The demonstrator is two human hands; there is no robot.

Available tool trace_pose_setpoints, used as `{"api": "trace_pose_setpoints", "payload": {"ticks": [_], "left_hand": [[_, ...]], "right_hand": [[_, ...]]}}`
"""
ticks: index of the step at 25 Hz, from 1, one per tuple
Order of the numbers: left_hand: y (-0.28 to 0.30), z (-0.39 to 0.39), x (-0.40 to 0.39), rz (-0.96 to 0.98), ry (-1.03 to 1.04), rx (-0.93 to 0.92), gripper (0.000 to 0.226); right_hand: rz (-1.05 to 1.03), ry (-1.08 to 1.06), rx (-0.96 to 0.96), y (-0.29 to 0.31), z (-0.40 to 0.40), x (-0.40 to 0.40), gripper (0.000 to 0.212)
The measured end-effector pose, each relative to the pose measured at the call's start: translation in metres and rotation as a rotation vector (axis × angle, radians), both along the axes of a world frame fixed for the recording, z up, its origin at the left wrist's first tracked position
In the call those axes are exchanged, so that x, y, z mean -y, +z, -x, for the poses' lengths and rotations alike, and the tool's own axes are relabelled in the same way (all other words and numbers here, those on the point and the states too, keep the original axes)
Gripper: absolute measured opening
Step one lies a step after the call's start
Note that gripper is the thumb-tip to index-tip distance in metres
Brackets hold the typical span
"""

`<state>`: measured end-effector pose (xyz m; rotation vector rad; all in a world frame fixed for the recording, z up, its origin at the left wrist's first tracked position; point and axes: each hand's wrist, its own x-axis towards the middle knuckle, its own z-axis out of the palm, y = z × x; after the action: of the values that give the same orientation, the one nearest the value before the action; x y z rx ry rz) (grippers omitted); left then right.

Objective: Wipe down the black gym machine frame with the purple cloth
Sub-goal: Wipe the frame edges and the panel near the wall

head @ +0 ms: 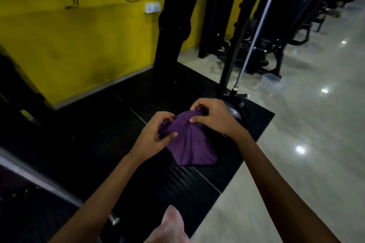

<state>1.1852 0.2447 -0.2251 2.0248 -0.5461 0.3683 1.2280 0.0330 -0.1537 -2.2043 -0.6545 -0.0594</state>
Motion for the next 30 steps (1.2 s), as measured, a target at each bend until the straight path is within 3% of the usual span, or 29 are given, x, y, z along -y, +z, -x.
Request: {"api": "trace_pose_setpoints", "payload": {"ticks": [4,7,11,16,21,25,30], "left_hand": [[0.003,-0.046,-0.023,-0.159,0.081,-0.004,0.033],[-0.004,-0.077,-0.038,-0.119,0.205,-0.039,0.037],[-0.005,-0.118,-0.054,-0.225,0.215,-0.023,0.023],[0.004,-0.165,-0.085,-0.346,0.328,-0.061,0.033],[0.001,-0.205,-0.127,-0.035,0.663,-0.089,0.045],[0.008,-0.238,-0.143,0.205,0.883,-0.12,0.027],[0.032,-0.27,-0.152,0.413,1.183,0.069,0.034]], "right_hand": [[-0.062,0.104,-0.08,-0.004,-0.072,-0.006,0.032],[0.001,0.236,-0.122,-0.006,-0.126,-0.018,0.027],[0.064,0.392,-0.124,-0.005,-0.189,-0.031,0.022],[0.041,0.482,-0.107,-0.018,-0.257,-0.073,0.025],[0.042,0.668,-0.17,-0.03,-0.334,-0.133,0.031],[0.049,0.874,-0.107,-0.017,-0.402,-0.198,0.035],[0.156,1.125,-0.065,0.004,-0.452,-0.292,0.033]]}}
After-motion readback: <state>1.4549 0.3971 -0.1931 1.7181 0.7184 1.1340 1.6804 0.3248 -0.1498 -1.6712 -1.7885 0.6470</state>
